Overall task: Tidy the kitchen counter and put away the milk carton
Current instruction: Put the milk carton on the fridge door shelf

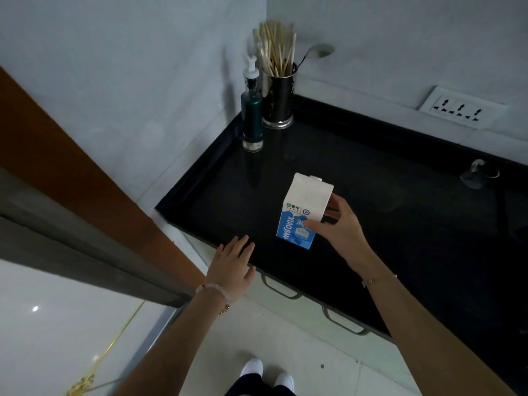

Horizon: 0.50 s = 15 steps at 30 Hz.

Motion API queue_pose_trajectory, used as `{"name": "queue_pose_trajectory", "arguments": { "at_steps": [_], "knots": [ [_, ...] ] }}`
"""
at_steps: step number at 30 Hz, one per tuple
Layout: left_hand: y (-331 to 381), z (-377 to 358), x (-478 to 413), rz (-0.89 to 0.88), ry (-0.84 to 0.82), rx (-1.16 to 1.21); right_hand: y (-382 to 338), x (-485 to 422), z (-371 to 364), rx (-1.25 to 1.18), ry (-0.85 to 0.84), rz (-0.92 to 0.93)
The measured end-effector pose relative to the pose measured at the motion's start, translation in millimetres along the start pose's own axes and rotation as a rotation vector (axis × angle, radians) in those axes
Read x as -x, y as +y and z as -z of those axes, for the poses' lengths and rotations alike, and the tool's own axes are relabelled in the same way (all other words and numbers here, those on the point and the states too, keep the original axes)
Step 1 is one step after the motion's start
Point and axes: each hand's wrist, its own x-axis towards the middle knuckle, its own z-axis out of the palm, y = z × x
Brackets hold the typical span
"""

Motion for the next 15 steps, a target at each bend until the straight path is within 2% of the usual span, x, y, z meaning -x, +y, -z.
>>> {"name": "queue_pose_trajectory", "arguments": {
  "at_steps": [7,11,15],
  "knots": [
    [-6,0,42,0.019,0.209,0.164,-1,54,-7,-0.044,-0.019,0.062],
    [-29,-42,77,0.216,0.076,0.358,-3,80,-27,-0.068,-0.101,0.123],
    [-41,-108,135,0.535,-0.042,0.625,6,104,-51,-0.058,-0.243,0.148]
  ]
}}
